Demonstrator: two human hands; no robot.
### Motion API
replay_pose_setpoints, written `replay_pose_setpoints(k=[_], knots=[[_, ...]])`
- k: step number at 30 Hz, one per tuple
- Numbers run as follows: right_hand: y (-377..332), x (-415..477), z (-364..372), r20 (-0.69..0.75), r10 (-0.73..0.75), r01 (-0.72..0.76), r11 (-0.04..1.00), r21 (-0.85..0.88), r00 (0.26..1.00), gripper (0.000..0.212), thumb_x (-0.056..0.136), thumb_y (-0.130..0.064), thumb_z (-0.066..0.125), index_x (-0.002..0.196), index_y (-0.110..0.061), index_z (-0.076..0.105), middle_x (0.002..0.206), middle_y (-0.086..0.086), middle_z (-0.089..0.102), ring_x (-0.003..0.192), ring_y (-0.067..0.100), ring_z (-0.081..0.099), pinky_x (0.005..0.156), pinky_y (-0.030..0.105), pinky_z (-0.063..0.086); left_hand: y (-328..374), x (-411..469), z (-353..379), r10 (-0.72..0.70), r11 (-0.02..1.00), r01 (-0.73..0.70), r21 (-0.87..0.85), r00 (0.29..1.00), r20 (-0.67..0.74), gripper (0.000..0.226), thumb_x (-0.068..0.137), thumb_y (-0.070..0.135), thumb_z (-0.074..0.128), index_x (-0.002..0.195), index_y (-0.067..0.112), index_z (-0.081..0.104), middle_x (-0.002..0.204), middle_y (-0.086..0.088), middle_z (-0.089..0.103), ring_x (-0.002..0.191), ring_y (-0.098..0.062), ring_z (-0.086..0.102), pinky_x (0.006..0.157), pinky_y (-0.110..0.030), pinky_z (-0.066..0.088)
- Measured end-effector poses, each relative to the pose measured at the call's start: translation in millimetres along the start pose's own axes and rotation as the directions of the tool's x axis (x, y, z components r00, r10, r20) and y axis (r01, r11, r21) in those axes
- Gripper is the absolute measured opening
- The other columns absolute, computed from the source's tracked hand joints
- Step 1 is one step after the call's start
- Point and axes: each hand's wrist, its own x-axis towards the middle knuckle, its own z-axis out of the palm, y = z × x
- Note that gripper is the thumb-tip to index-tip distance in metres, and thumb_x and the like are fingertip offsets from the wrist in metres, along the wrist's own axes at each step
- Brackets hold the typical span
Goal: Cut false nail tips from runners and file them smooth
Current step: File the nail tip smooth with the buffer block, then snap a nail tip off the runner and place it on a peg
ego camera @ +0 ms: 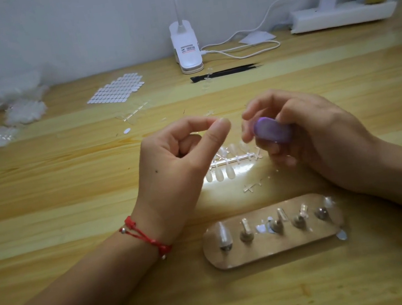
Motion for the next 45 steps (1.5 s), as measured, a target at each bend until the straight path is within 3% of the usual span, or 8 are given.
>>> replay_pose_setpoints(k=[2,5,13,17,24,28,33,45], knots=[[0.6,-1.7,3.3,0.006,-0.038,0.039,0.993,-0.115,0.999,0.022,0.089,-0.02,0.044,0.081,-0.019,0.065,0.064,-0.001,0.059,0.051,0.009,0.038,0.043,0.017,0.03,1.4,-1.0,0.5,-0.001,1.0,0.002,-0.022,1.0,0.023,0.01,0.075,0.028,0.069,0.073,0.018,0.07,0.044,0.01,0.028,0.038,-0.002,0.022,0.04,-0.008,0.023],[0.0,-5.8,10.3,0.048,-0.131,0.139,0.946,-0.294,0.99,0.017,0.088,-0.034,0.061,0.086,-0.017,0.063,0.059,-0.006,0.058,0.05,0.002,0.046,0.052,0.009,0.038,1.9,-1.7,-0.4,-0.001,0.999,0.003,-0.037,0.999,0.045,0.012,0.074,0.03,0.068,0.074,0.018,0.072,0.045,0.007,0.026,0.04,-0.004,0.022,0.041,-0.01,0.023],[-4.7,-8.0,14.2,-0.05,-0.264,0.233,0.912,-0.339,0.963,0.014,0.076,-0.026,0.066,0.077,-0.011,0.069,0.048,-0.02,0.054,0.044,-0.002,0.049,0.051,0.003,0.035,4.0,-4.9,0.2,-0.015,0.998,0.023,-0.062,0.992,0.129,0.015,0.078,0.029,0.068,0.074,0.015,0.067,0.044,0.01,0.029,0.039,-0.002,0.023,0.042,-0.01,0.024],[-4.6,-8.1,13.7,-0.061,-0.192,0.17,0.95,-0.262,0.979,0.018,0.074,-0.03,0.066,0.078,-0.013,0.07,0.052,-0.016,0.056,0.045,-0.001,0.047,0.048,0.005,0.035,3.2,-4.8,-0.2,-0.03,0.998,0.04,-0.057,0.984,0.174,0.013,0.08,0.026,0.063,0.074,0.014,0.063,0.044,0.01,0.027,0.04,-0.004,0.021,0.04,-0.012,0.021],[-3.0,-6.0,9.3,-0.032,-0.051,0.044,0.984,-0.174,0.998,0.018,0.077,-0.04,0.065,0.07,-0.025,0.073,0.056,-0.011,0.05,0.048,0.003,0.038,0.045,0.011,0.032,3.8,-7.2,-0.8,0.117,0.985,-0.141,0.101,0.97,0.213,0.015,0.085,0.027,0.065,0.081,0.014,0.059,0.046,0.013,0.027,0.039,-0.003,0.022,0.044,-0.01,0.023],[-2.1,-5.2,8.0,0.007,-0.002,0.003,0.992,-0.123,1.0,0.022,0.075,-0.046,0.066,0.067,-0.026,0.072,0.054,-0.013,0.05,0.046,0.002,0.038,0.043,0.01,0.031,7.9,-2.6,-3.4,0.302,0.877,-0.359,0.319,0.929,0.215,0.022,0.085,0.03,0.07,0.099,0.015,0.063,0.051,0.008,0.027,0.044,-0.008,0.025,0.049,-0.016,0.026],[-2.7,-3.9,4.0,0.04,0.058,-0.056,0.997,-0.055,0.997,0.026,0.071,-0.048,0.068,0.069,-0.022,0.071,0.055,-0.011,0.049,0.046,0.004,0.034,0.042,0.012,0.027,15.2,5.1,-6.3,0.415,0.771,-0.475,0.424,0.88,0.232,0.024,0.083,0.035,0.068,0.097,0.016,0.069,0.056,-0.001,0.034,0.048,-0.009,0.03,0.053,-0.015,0.027],[-1.7,-8.6,8.6,0.144,0.039,-0.006,0.976,-0.219,0.989,0.021,0.073,-0.048,0.068,0.069,-0.03,0.076,0.055,-0.01,0.047,0.046,0.002,0.033,0.043,0.01,0.028,21.8,-11.4,-21.9,0.329,0.767,-0.442,0.465,0.893,0.306,0.024,0.077,0.035,0.073,0.093,0.016,0.072,0.063,0.0,0.038,0.052,-0.009,0.032,0.054,-0.018,0.026]])
